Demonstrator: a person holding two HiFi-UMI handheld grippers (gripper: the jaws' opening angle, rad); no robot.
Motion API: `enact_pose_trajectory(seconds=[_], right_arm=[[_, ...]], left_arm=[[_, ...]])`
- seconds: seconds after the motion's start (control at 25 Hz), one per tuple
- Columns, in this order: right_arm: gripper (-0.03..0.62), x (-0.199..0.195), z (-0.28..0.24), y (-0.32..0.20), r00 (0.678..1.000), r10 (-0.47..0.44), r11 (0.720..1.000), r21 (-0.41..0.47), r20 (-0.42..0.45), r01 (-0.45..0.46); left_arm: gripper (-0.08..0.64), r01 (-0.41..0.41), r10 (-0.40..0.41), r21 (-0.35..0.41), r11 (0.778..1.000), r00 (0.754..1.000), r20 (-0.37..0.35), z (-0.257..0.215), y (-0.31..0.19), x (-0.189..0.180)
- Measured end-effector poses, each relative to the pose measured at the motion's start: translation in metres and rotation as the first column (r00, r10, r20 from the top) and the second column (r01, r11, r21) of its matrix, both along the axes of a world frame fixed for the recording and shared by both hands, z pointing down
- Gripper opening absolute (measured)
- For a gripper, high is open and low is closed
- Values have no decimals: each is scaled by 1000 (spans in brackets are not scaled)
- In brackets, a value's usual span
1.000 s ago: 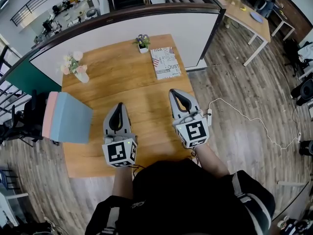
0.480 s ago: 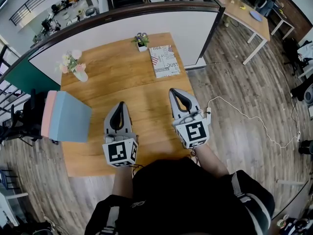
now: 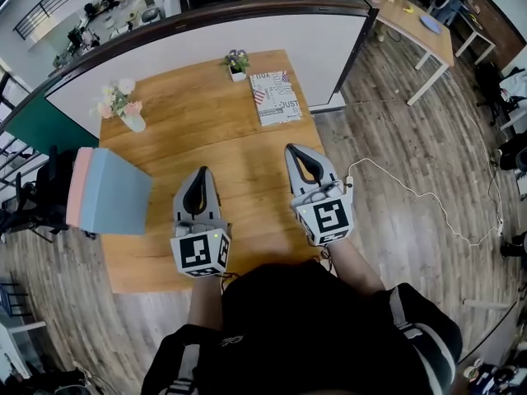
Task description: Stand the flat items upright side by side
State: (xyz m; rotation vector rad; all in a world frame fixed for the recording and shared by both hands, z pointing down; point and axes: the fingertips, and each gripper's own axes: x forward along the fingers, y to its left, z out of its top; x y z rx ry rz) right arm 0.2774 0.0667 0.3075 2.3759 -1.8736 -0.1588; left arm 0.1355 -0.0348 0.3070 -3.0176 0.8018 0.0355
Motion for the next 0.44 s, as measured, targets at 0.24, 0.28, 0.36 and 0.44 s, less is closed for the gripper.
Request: enact_pose_trajectory(seconds=[0.24,0.28,0.36,0.44], right_arm=[[5,0,0,1,1000,2,1000,-2,-4,-2],[5,0,0,1,1000,2,1000,-2,-4,-2],[5,1,0,1,1000,2,1000,-4,-4,-2],[5,1,0,2,1000,4,1000,-6,-4,-4]], left_arm=[[6,-9,9,-5,1000,1000,0,2,1,2],[6,-10,10,-6,1000,1000,0,2,1,2],[6,-12,12,-7,1000,1000,1,2,1,3],[6,-14,14,-8,1000,1000,2,2,1,4]])
